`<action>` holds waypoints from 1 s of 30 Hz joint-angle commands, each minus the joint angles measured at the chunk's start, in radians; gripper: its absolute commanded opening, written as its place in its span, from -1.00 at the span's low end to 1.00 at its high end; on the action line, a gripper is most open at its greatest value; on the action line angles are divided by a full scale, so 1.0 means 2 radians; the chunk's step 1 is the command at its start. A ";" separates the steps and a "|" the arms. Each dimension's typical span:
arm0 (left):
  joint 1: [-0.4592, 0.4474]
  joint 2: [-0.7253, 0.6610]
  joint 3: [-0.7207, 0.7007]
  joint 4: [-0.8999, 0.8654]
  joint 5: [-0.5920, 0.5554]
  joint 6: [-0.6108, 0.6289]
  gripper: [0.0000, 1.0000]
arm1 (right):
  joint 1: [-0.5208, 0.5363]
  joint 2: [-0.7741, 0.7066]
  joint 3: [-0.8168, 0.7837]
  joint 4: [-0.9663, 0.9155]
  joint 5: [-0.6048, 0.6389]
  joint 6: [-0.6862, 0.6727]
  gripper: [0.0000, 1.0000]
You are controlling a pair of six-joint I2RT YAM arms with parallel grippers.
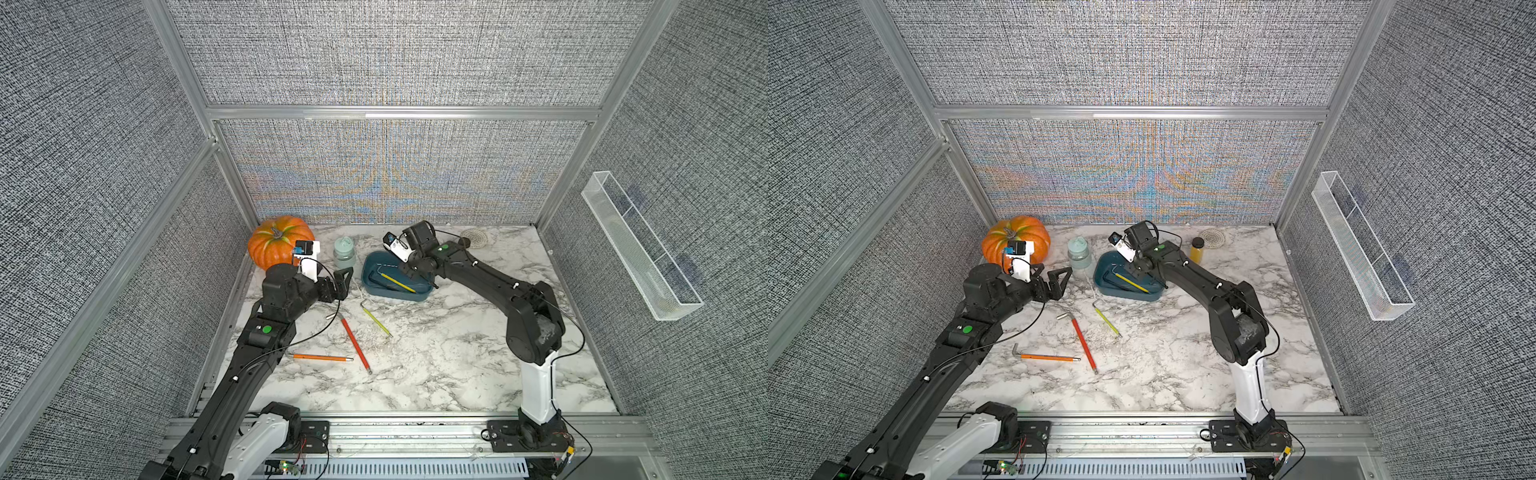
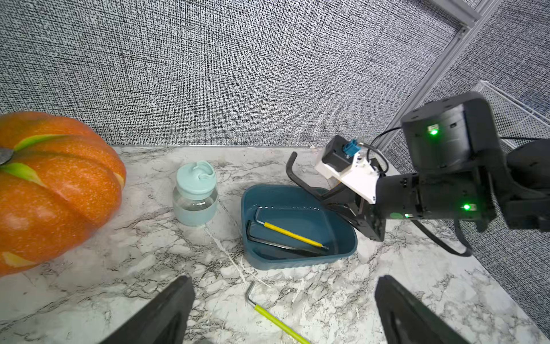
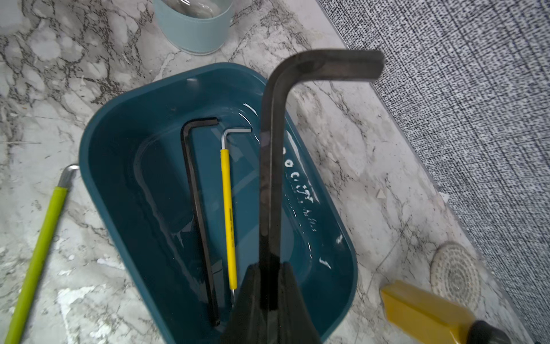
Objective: Put the hex key on the desktop into the storage box
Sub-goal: Place the Allen key in the storage box.
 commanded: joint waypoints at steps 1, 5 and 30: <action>0.000 -0.002 0.007 0.009 -0.003 0.001 1.00 | 0.003 0.015 0.011 0.026 -0.013 -0.005 -1.00; 0.000 -0.001 0.008 0.006 -0.004 0.003 1.00 | 0.006 0.028 0.013 0.028 -0.017 -0.003 -1.00; 0.000 -0.008 0.008 -0.012 -0.017 0.021 1.00 | 0.005 0.124 0.058 0.015 -0.026 0.004 -1.00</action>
